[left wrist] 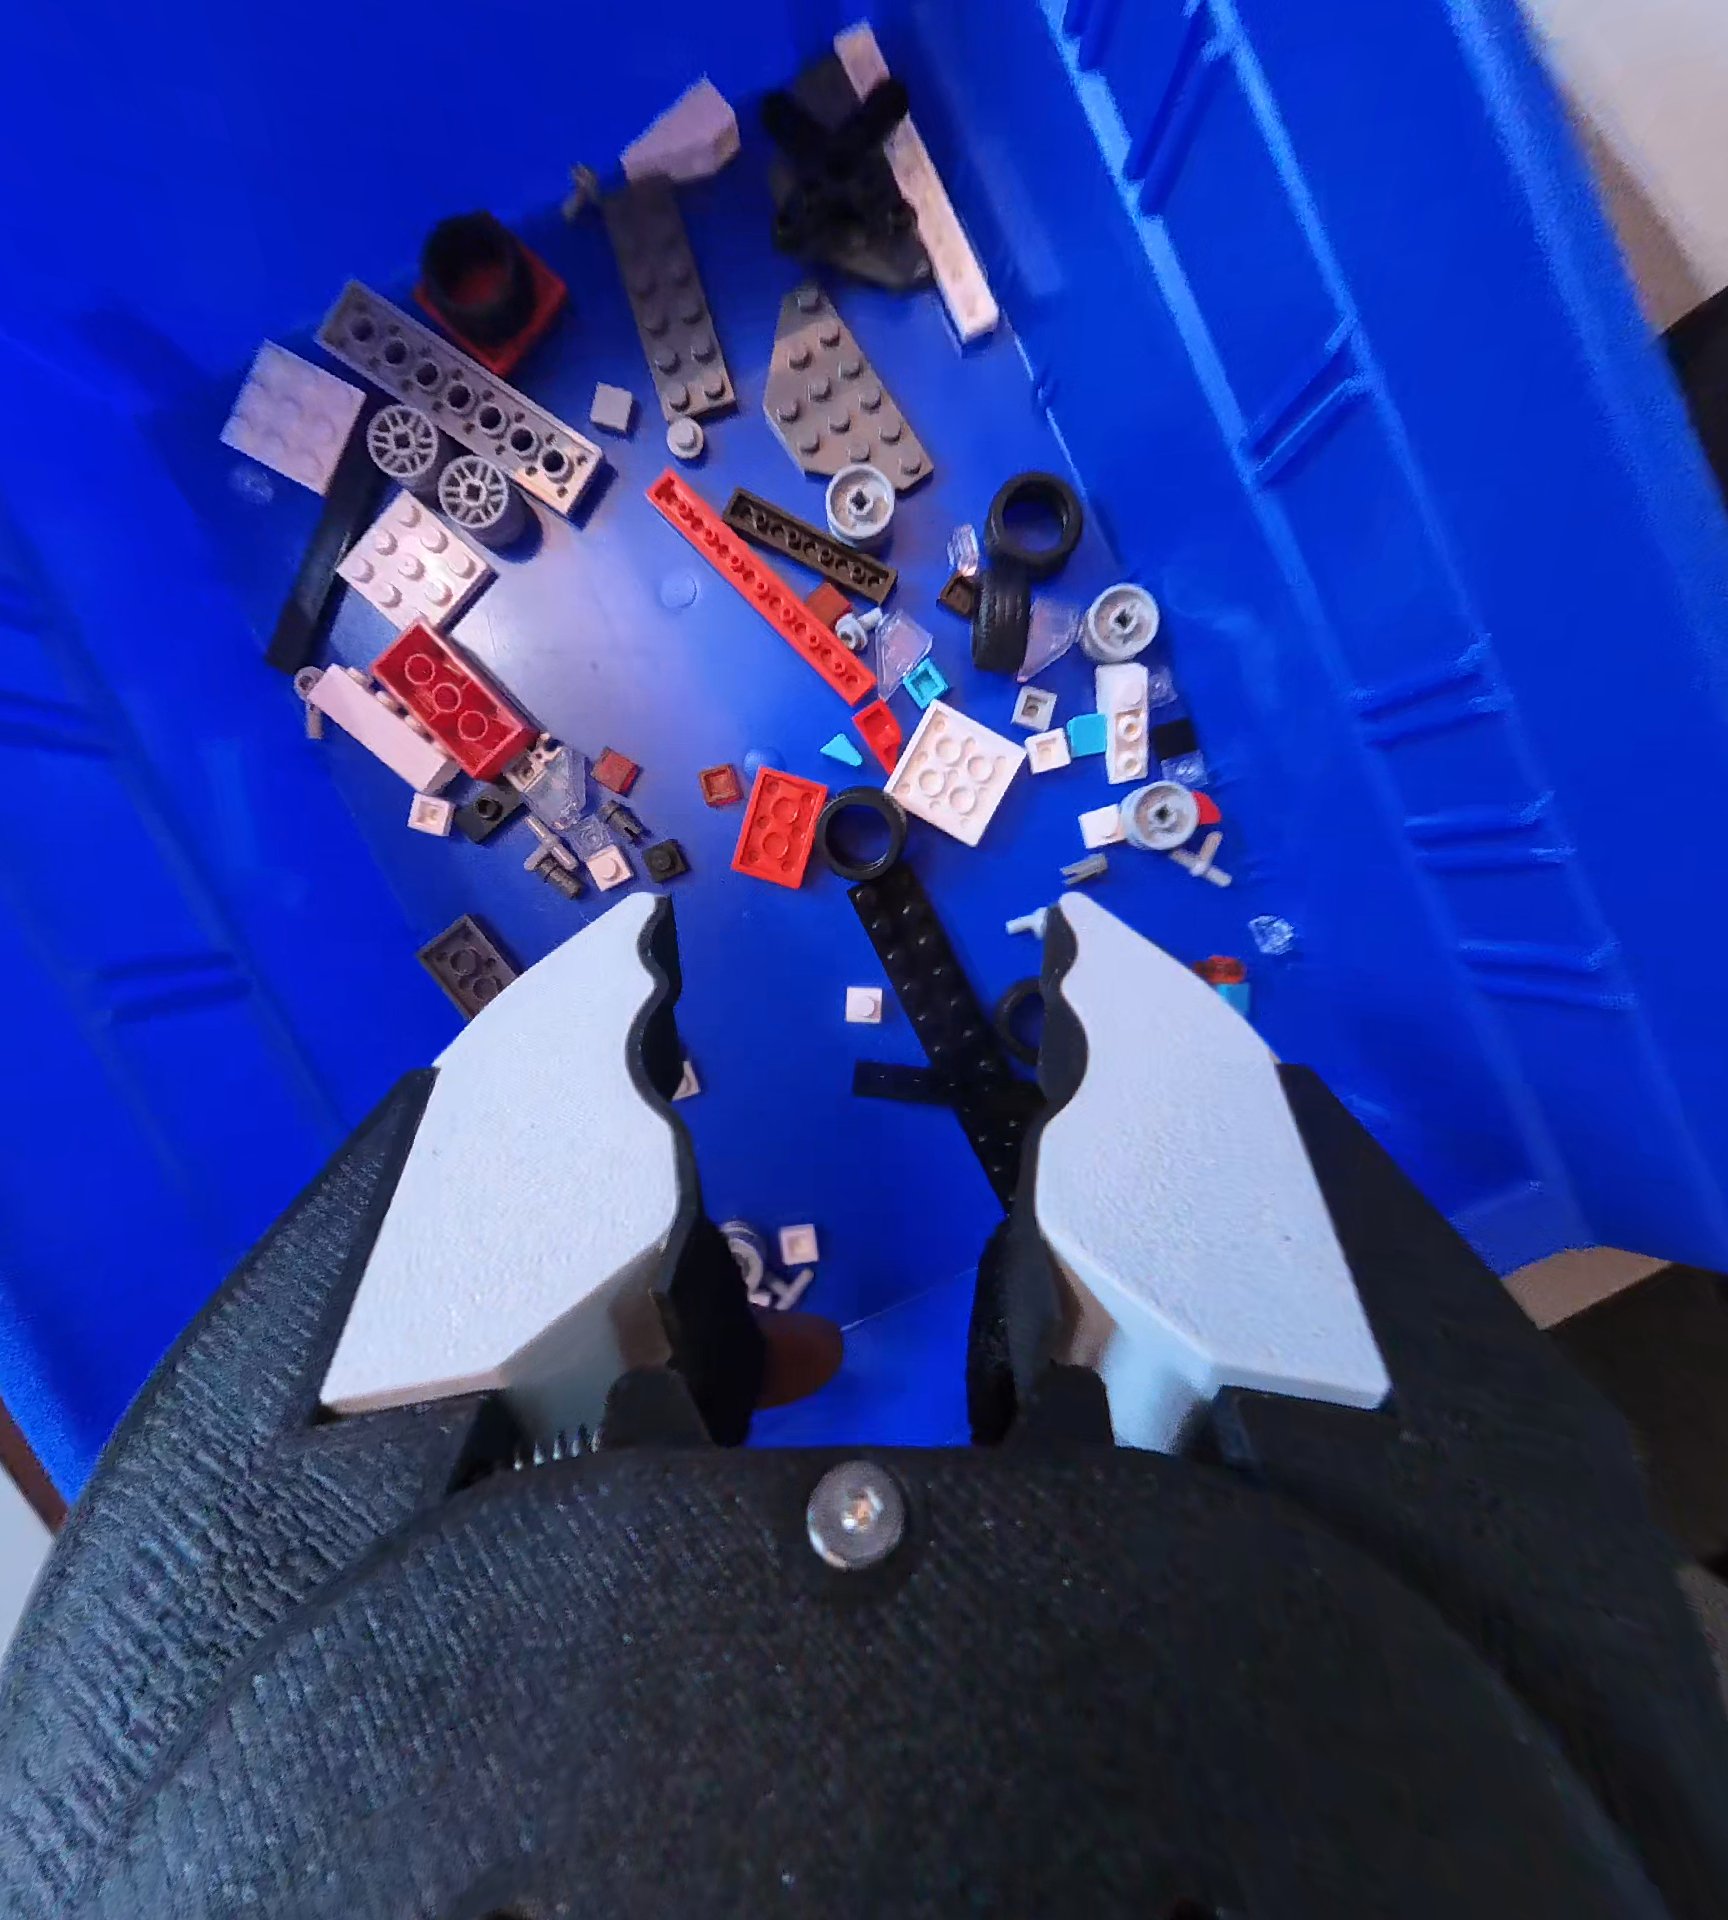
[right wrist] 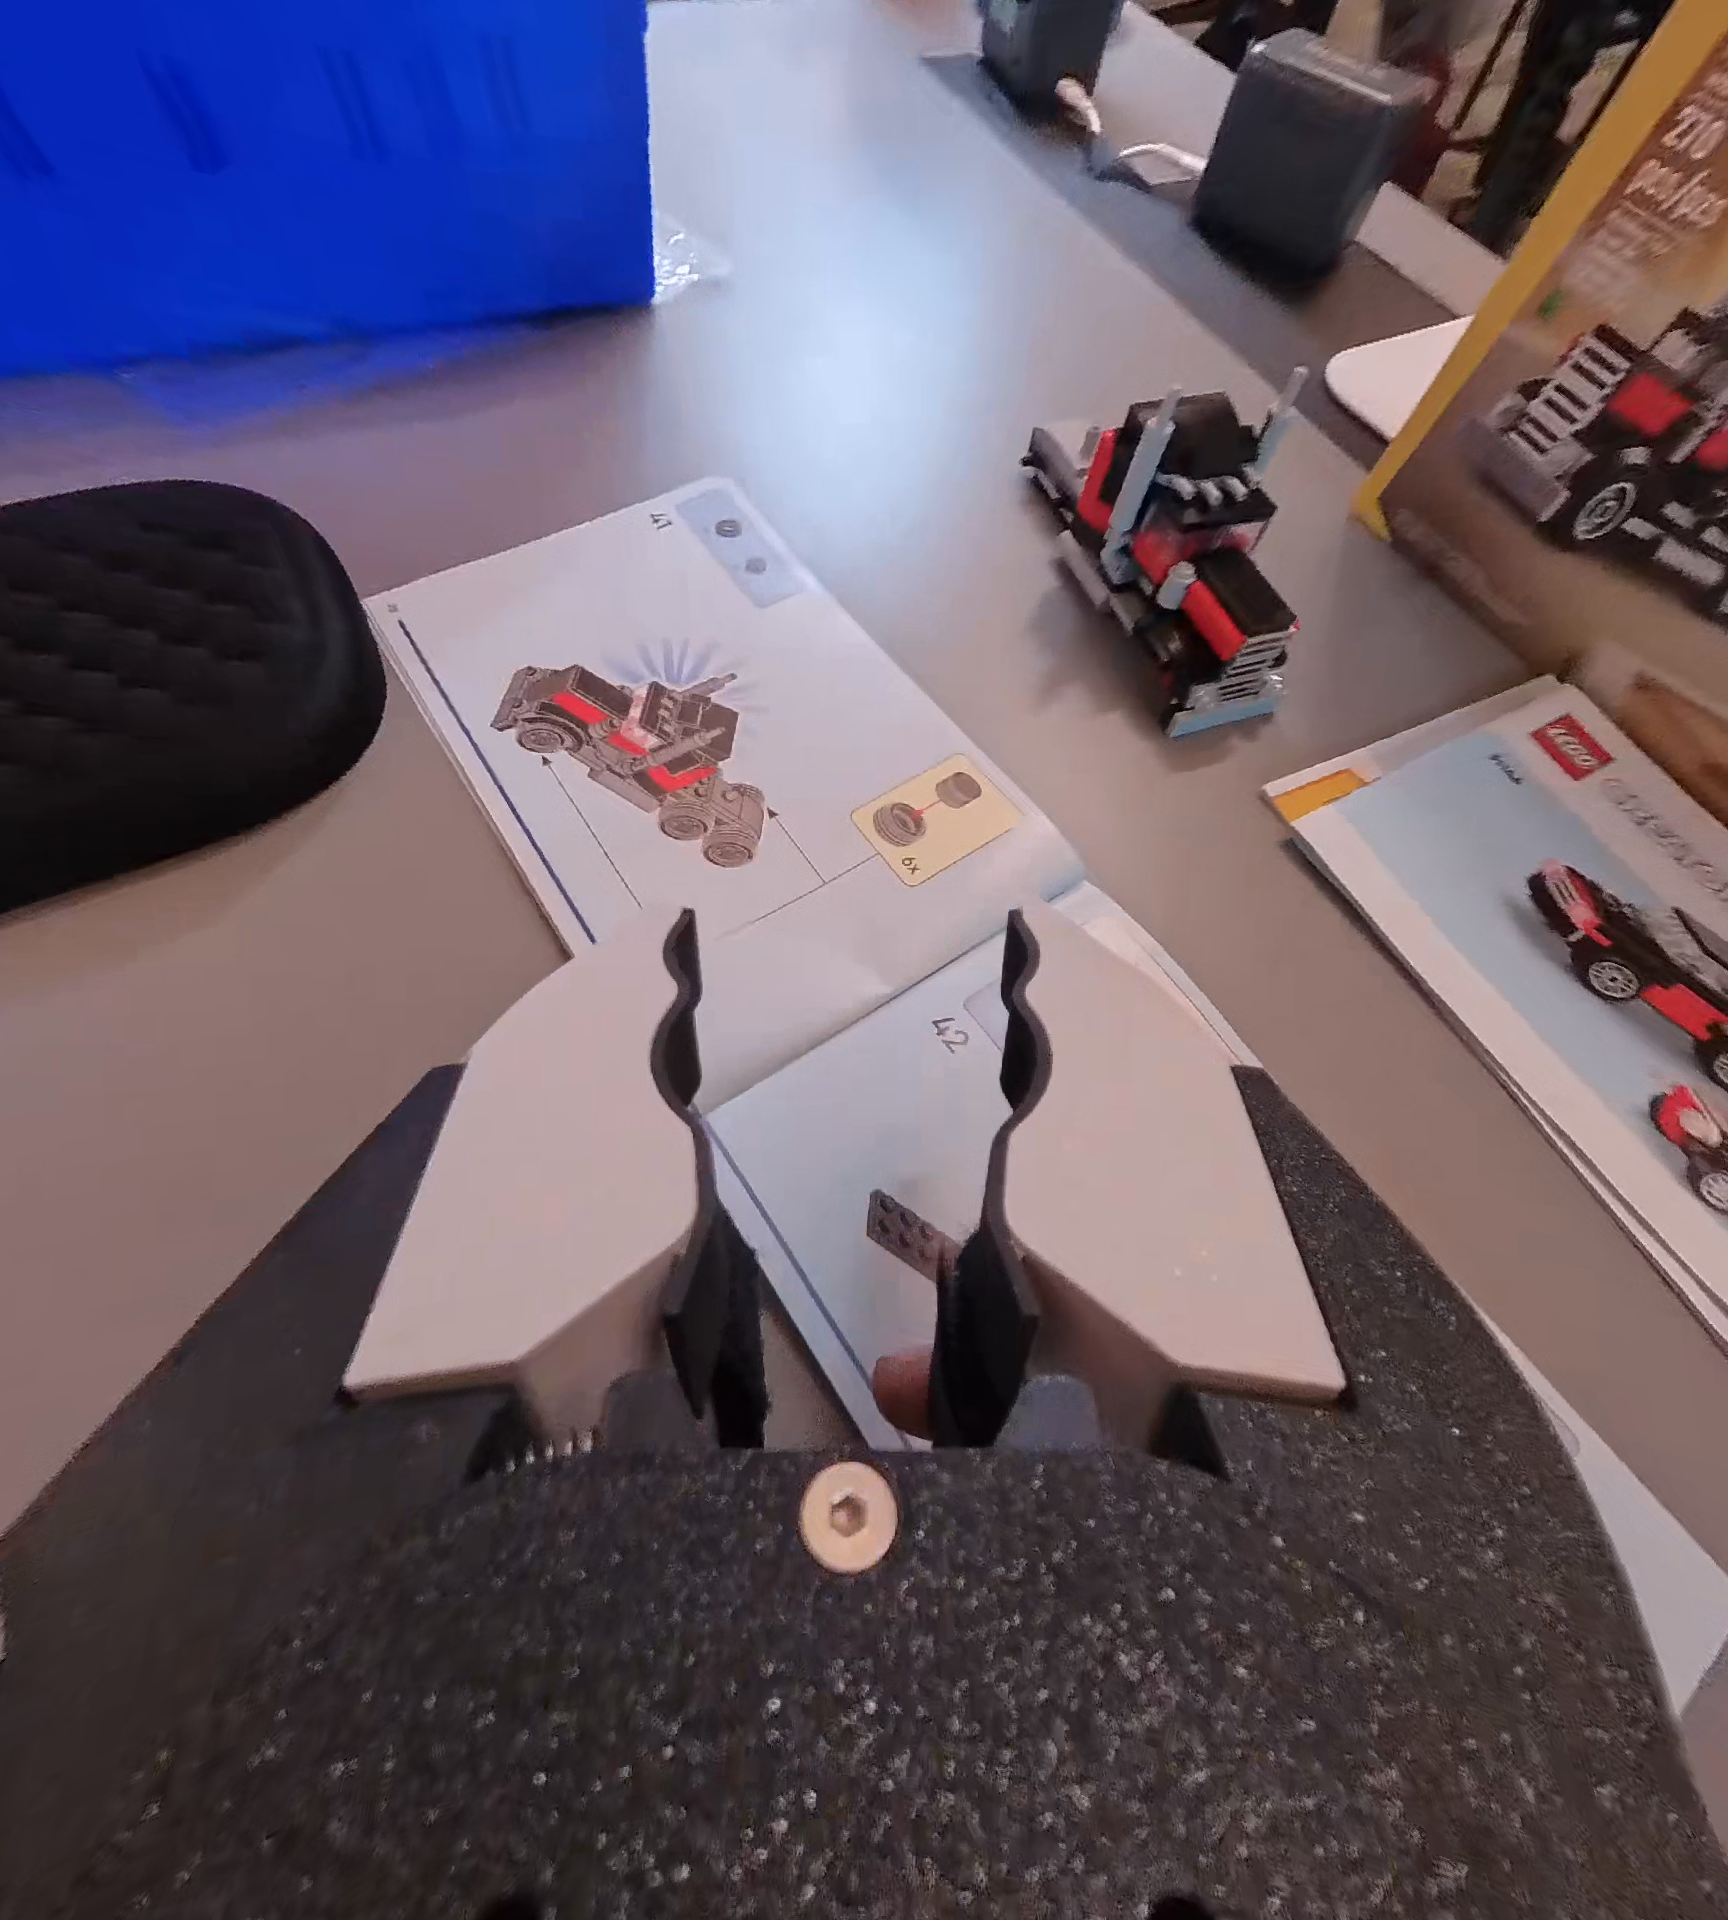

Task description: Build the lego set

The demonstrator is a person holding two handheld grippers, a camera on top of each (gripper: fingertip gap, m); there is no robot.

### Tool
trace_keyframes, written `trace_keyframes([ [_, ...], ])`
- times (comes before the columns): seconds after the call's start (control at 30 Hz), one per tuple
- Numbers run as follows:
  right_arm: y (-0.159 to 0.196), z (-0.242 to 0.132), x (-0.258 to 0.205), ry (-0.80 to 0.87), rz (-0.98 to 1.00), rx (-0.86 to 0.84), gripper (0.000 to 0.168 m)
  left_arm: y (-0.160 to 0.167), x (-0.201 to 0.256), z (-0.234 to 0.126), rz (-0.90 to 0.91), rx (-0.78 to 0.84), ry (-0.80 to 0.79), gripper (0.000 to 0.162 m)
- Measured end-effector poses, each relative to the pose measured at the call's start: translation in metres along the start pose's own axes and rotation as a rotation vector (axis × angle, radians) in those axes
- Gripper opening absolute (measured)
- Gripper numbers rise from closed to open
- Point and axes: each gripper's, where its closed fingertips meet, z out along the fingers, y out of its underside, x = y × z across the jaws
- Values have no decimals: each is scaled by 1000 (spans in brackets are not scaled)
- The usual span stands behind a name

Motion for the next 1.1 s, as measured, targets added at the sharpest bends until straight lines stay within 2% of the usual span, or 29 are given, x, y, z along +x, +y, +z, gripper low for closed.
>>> trace_keyframes([
  [0.2,10,-4,1,48,-37,3,54,5,-2,22,35,-68,87,55],
  [0.27,10,-3,1,54,-60,5,53,4,-1,27,40,-74,109,46],
  [0.43,16,1,-1,42,-68,-23,53,9,-2,38,77,-127,91,34],
  [0.57,15,3,-3,33,-71,-18,53,7,-1,39,74,-104,105,17],
  [0.63,16,3,-3,32,-76,-22,53,4,-3,36,70,-84,96,4],
  [0.77,18,5,-7,16,-80,-28,53,-5,-4,25,58,-26,87,6],
  [0.93,19,6,-10,4,-92,-39,52,-10,4,31,117,-38,122,31],
  [1.1,15,3,-10,3,-87,-11,51,-4,3,45,145,-99,157,27],
])
